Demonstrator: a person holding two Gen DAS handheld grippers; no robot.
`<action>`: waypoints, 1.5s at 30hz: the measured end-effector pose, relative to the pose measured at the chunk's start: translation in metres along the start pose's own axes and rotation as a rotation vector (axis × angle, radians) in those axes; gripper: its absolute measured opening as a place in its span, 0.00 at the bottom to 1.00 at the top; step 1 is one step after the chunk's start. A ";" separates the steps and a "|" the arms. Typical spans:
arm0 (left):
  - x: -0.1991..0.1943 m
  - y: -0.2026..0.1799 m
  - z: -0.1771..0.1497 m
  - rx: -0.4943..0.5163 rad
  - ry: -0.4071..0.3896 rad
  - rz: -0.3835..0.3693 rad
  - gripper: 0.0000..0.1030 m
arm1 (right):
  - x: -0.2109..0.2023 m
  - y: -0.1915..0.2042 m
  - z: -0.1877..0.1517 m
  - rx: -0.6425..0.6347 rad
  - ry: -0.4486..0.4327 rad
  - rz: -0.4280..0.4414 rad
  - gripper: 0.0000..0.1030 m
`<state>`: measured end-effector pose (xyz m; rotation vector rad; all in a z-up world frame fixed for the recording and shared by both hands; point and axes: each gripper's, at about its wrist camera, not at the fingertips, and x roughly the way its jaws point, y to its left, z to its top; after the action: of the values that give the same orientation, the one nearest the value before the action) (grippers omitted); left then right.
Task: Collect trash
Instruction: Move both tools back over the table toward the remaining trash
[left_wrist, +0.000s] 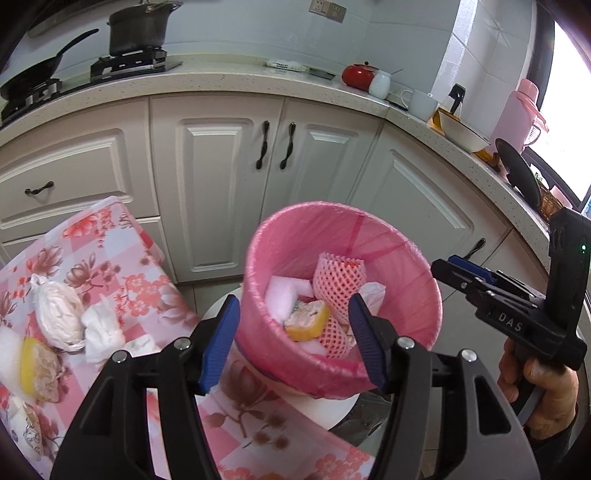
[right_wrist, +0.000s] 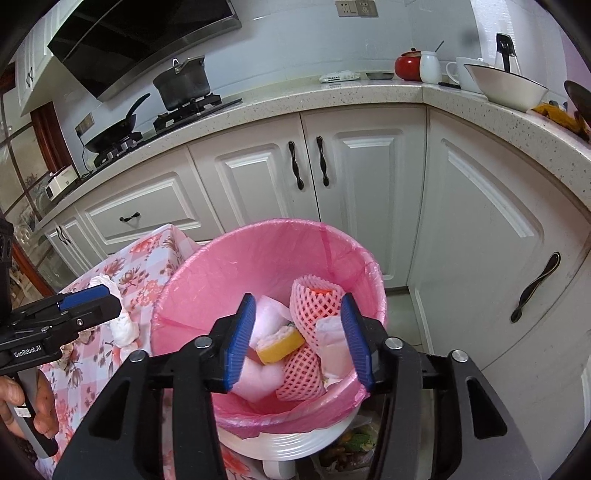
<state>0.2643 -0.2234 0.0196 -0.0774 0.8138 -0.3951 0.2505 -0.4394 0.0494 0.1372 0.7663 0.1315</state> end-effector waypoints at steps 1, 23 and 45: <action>-0.003 0.002 -0.001 0.003 -0.004 0.007 0.57 | -0.002 0.001 0.000 -0.002 -0.004 0.000 0.58; -0.147 0.138 -0.083 -0.171 -0.108 0.288 0.66 | -0.042 0.067 -0.019 -0.055 -0.077 0.080 0.75; -0.199 0.226 -0.165 -0.361 -0.095 0.398 0.68 | -0.019 0.163 -0.036 -0.172 0.001 0.195 0.79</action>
<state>0.0931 0.0736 -0.0056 -0.2628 0.7774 0.1334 0.2003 -0.2794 0.0647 0.0483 0.7381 0.3814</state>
